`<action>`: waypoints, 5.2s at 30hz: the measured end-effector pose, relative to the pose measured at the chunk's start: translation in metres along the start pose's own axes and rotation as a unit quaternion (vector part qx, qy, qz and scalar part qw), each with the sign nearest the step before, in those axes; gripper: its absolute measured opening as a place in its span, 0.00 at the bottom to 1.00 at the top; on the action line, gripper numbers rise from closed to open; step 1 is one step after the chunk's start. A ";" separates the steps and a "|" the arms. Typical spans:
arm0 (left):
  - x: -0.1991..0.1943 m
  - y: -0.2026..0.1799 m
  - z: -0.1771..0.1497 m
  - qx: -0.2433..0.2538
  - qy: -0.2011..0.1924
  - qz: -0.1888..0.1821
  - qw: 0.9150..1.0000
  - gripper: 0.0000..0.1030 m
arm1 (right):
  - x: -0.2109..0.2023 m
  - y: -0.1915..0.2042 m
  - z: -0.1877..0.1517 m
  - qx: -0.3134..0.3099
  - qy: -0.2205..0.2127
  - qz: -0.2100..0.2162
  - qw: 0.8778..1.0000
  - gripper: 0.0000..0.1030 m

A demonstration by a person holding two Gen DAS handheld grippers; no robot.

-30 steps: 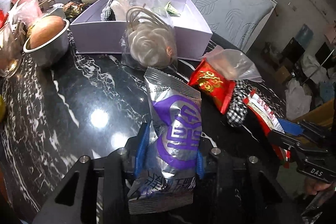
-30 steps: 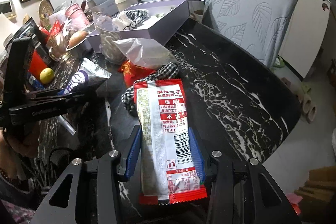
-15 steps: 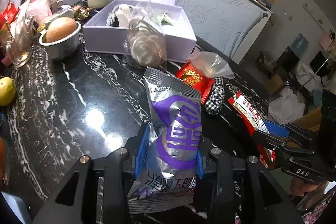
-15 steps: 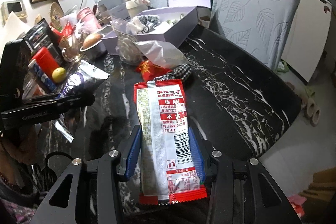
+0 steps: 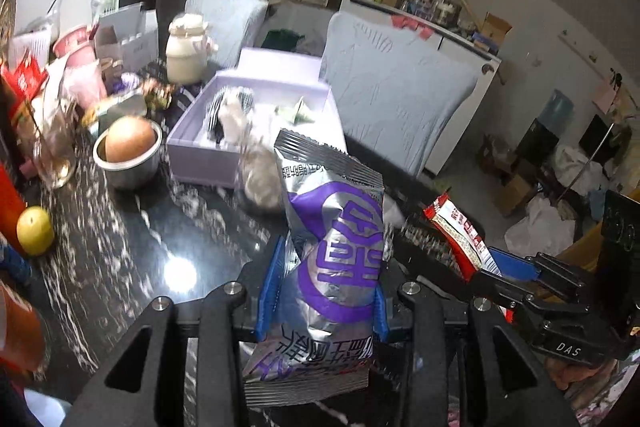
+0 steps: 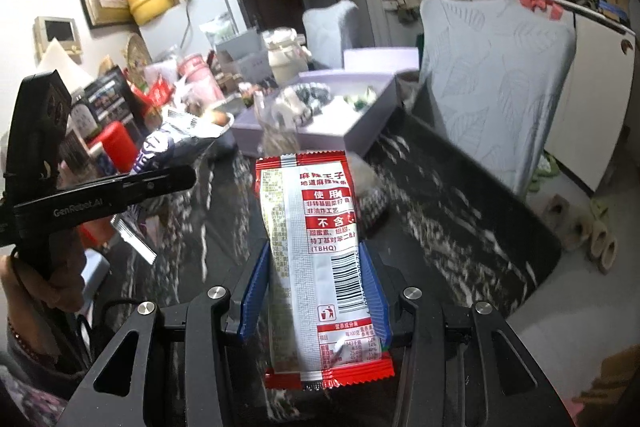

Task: Organize soft objects
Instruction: 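Lift the red-white wrapper with the right tool while the left tool lifts the purple packet, then carry both packets over the white box and lower them inside, then open both tools to release the packets into the white box, then withdraw both tools from the box toward the bagged flower and gingham cloth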

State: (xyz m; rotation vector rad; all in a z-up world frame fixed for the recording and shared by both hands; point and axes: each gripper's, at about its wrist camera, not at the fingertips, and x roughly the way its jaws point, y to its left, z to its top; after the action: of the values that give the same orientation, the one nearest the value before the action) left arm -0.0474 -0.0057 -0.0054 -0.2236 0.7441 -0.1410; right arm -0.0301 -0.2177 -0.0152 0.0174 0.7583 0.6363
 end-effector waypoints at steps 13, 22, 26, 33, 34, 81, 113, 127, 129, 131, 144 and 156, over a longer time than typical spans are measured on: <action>-0.003 -0.004 0.059 0.023 -0.066 -0.014 0.997 0.37 | 0.005 0.007 0.058 -0.038 -0.045 -0.004 0.998 0.42; 0.008 -0.008 0.106 0.048 -0.111 -0.027 0.992 0.37 | 0.020 0.000 0.107 -0.037 -0.069 0.017 0.997 0.42; 0.019 -0.008 0.124 0.056 -0.120 -0.032 0.991 0.37 | 0.028 0.000 0.129 -0.047 -0.084 0.017 0.995 0.42; 0.045 -0.002 0.157 0.065 -0.131 -0.025 0.989 0.37 | 0.049 -0.007 0.164 -0.060 -0.098 0.016 0.993 0.42; 0.049 -0.001 0.161 0.065 -0.132 -0.023 0.989 0.37 | 0.052 -0.009 0.170 -0.062 -0.102 0.013 0.993 0.42; 0.256 0.103 0.215 0.067 0.064 0.091 0.992 0.37 | 0.249 -0.068 0.230 -0.039 0.029 0.019 0.999 0.43; 0.270 0.106 0.213 0.048 0.095 0.103 0.989 0.37 | 0.300 -0.078 0.216 0.001 0.110 -0.007 0.994 0.48; 0.226 0.091 0.220 0.029 0.046 0.136 0.989 0.59 | 0.262 -0.061 0.226 -0.019 0.074 -0.032 0.997 0.70; 0.217 0.086 0.220 0.036 0.037 0.142 0.989 0.61 | 0.253 -0.059 0.227 -0.022 0.065 -0.036 0.997 0.70; 0.210 0.082 0.222 0.038 0.034 0.141 0.989 0.61 | 0.244 -0.056 0.229 -0.025 0.056 -0.040 0.997 0.70; 0.130 0.045 0.237 0.053 -0.027 0.134 0.989 0.61 | 0.163 -0.033 0.248 -0.046 -0.018 -0.049 0.998 0.70; 0.045 0.009 0.225 0.068 -0.091 0.121 0.986 0.61 | 0.079 -0.005 0.243 -0.077 -0.096 -0.060 0.991 0.76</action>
State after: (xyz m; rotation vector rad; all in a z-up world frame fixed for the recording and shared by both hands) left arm 0.1399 0.0284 0.1238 -0.0139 0.5719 0.0584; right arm 0.1722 -0.1285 0.1120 -0.1069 0.5190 0.5678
